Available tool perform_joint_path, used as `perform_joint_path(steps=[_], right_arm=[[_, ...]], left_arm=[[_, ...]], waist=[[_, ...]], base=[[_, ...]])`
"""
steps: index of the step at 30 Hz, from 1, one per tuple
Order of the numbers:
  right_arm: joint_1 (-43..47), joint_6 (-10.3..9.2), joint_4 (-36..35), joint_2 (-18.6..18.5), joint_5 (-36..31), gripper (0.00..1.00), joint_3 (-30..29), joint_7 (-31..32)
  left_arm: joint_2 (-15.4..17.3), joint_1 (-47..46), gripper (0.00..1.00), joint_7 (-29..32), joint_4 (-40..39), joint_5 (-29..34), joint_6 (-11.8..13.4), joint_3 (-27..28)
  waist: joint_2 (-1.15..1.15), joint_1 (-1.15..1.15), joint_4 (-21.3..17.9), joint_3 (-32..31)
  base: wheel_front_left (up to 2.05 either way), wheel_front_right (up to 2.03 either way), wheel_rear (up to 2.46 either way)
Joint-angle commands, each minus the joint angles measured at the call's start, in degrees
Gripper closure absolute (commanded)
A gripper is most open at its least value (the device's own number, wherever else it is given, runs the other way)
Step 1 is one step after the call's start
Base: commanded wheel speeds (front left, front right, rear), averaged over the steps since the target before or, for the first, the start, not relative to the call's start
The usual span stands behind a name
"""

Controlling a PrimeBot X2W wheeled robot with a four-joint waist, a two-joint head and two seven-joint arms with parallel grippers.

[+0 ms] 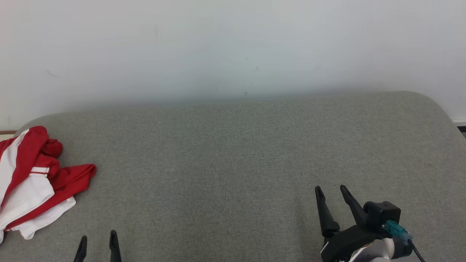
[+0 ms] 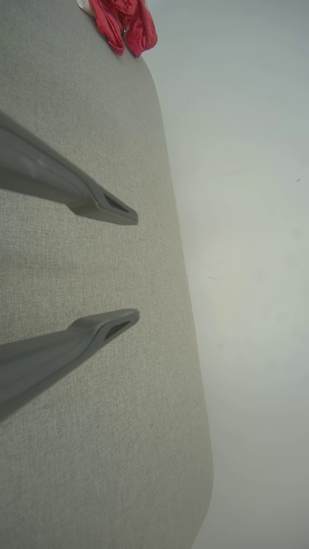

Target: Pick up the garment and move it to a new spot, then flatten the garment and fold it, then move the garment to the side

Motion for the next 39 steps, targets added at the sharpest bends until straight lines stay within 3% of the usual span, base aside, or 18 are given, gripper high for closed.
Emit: perform_joint_path(steps=[1, 18, 28, 39], right_arm=[[0.3, 0.03, -0.6, 0.0, -1.5, 0.0, 0.5, -0.5], [2.4, 0.04, -3.6, 0.4, -5.8, 0.0, 2.2, -3.9], [3.2, 0.04, -4.7, 0.5, -8.5, 0.0, 2.7, -5.0], [3.7, 0.04, -5.3, 0.4, -8.3, 0.0, 1.7, -4.6]], left_arm=[[0.4, 0.8, 0.0, -0.1, -0.5, 1.7, 0.4, 0.2], [1.5, 2.6, 0.0, -0.2, -2.5, 8.8, 2.5, 2.5], [3.2, 3.1, 0.0, -0.2, -2.5, 10.4, 0.4, 2.1], [3.5, 3.3, 0.0, -0.2, -2.6, 9.8, 0.8, 2.0]], waist=[[0.0, 0.0, 0.0, 0.0], [0.0, 0.0, -0.1, -0.8], [0.0, 0.0, -0.1, -1.2], [0.0, 0.0, -0.2, -1.2]], base=[[0.0, 0.0, 0.0], [0.0, 0.0, 0.0], [0.0, 0.0, 0.0], [0.0, 0.0, 0.0]])
